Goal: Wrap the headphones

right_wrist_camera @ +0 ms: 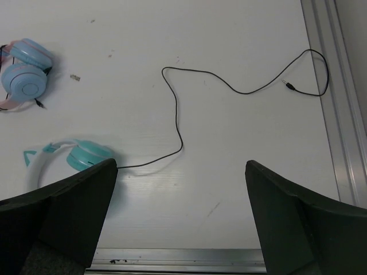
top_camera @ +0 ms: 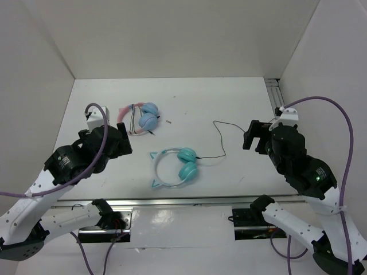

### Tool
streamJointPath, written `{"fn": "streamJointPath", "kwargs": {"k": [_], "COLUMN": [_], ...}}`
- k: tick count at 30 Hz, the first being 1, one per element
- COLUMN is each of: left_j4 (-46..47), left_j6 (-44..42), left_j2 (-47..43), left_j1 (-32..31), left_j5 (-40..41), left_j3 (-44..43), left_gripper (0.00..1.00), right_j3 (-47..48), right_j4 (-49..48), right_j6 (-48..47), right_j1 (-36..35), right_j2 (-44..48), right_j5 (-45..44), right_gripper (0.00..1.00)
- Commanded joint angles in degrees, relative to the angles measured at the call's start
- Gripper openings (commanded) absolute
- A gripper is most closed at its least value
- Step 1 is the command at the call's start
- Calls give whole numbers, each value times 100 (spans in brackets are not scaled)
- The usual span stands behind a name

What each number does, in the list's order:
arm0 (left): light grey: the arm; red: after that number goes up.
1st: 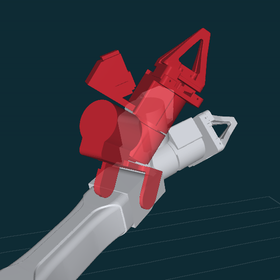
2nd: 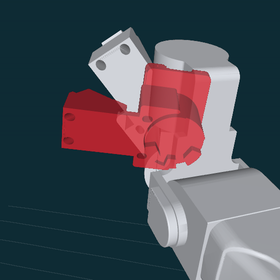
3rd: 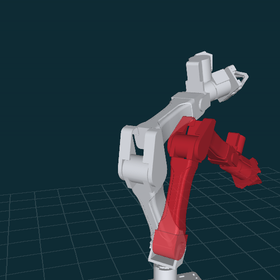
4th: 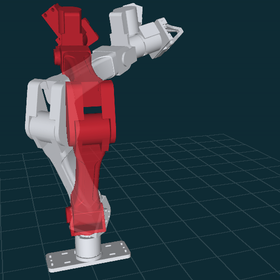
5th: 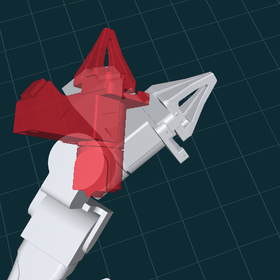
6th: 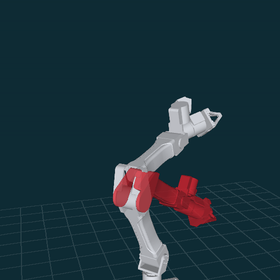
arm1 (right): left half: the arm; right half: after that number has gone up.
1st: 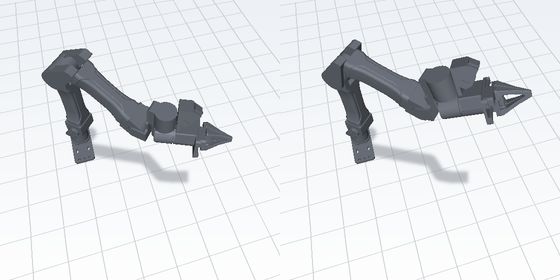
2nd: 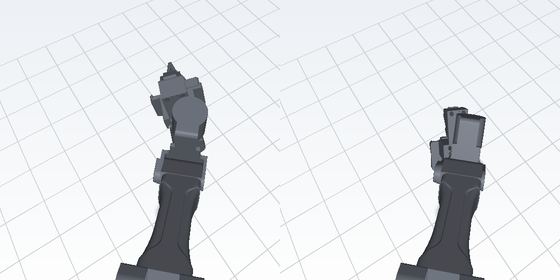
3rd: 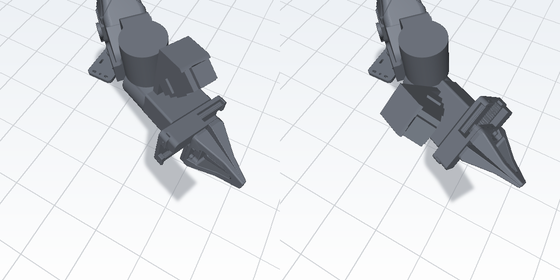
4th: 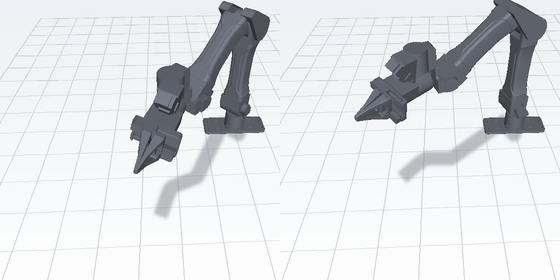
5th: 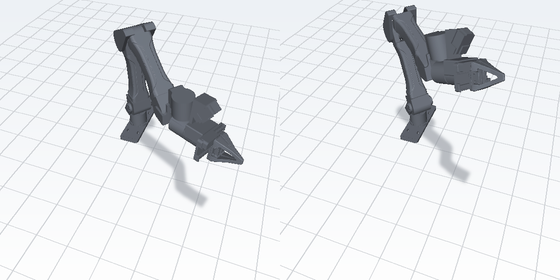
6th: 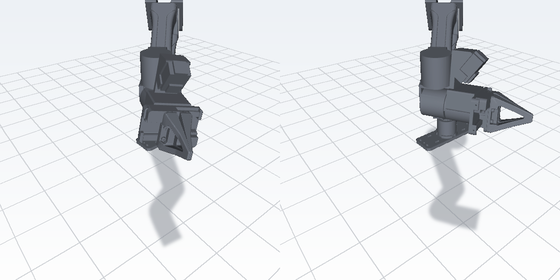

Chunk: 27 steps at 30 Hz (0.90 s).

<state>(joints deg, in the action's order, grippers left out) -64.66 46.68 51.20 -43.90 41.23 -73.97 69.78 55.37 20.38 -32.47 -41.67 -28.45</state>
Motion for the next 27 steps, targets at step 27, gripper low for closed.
{"fn": "streamJointPath", "kwargs": {"k": [27], "left_j4": [3442], "left_j6": [615], "left_j2": [2543], "left_j1": [-31], "left_j5": [-1557], "left_j3": [2545], "left_gripper": [100], "right_j3": [-939], "right_j4": [-1257], "right_j6": [-61], "right_j1": [12], "right_j2": [150], "right_j5": [2098], "right_gripper": [100]}}
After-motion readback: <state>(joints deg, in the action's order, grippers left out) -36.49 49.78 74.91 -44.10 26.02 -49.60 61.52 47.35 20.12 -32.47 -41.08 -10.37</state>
